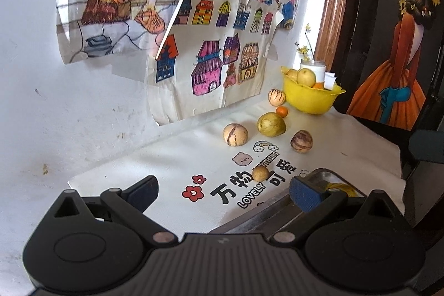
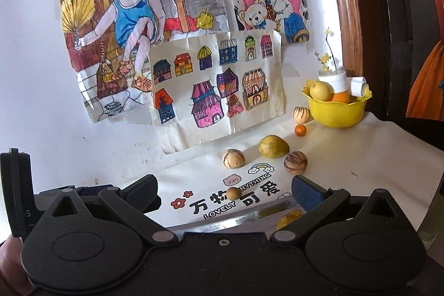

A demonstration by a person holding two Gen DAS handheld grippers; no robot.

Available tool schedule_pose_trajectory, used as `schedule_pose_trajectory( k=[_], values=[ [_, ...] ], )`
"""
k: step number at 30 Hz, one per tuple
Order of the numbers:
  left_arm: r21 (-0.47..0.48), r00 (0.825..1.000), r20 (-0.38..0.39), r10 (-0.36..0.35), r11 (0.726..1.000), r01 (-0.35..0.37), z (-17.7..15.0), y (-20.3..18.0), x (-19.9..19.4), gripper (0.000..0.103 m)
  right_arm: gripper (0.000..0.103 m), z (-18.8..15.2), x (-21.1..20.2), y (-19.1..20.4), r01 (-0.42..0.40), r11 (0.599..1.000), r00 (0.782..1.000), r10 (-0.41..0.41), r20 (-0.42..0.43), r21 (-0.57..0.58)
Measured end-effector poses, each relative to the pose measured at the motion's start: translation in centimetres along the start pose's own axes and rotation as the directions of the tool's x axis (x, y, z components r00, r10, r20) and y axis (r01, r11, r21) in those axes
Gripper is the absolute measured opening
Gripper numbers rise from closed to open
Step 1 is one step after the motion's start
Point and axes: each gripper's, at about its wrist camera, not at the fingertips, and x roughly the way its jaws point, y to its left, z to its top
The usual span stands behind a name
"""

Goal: Organize fruits
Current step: 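Move both open tools back toward the fruits on the cloth, then grasp the small brown round fruit with the left tool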

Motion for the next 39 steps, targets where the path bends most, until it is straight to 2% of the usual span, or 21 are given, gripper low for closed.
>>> schedule_pose_trajectory(
  k=[17, 27, 36, 39],
  values=[
    [0.029, 0.996, -0.084, -0.025, 0.999, 0.028, 1.1, -2.4, 8.7, 0.102, 0.102, 1.9, 7.0, -4.1, 0.006, 1.0, 0.998, -0.005, -0.06, 0.022],
    [0.033, 0.991, -0.123, -0.056, 0.998, 0.06, 1.7, -4.1, 13.8, 0.102, 0.102, 3.7, 11.7, -8.5, 0.023, 0.999, 0.996, -0.02, -0.082, 0.042],
    [0.023, 0.976, -0.199, -0.084, 0.996, 0.09, 1.6, -5.1, 17.8, 0.09, 0.102, 3.7, 16.7, -11.3, 0.007, 0.999, 0.991, 0.0, -0.133, 0.051],
    [0.032, 0.972, -0.214, -0.094, 0.994, 0.103, 1.4, -5.6, 18.5, 0.081, 0.102, 3.7, 18.1, -12.1, 0.0, 0.998, 0.99, 0.008, -0.144, 0.058]
  ],
)
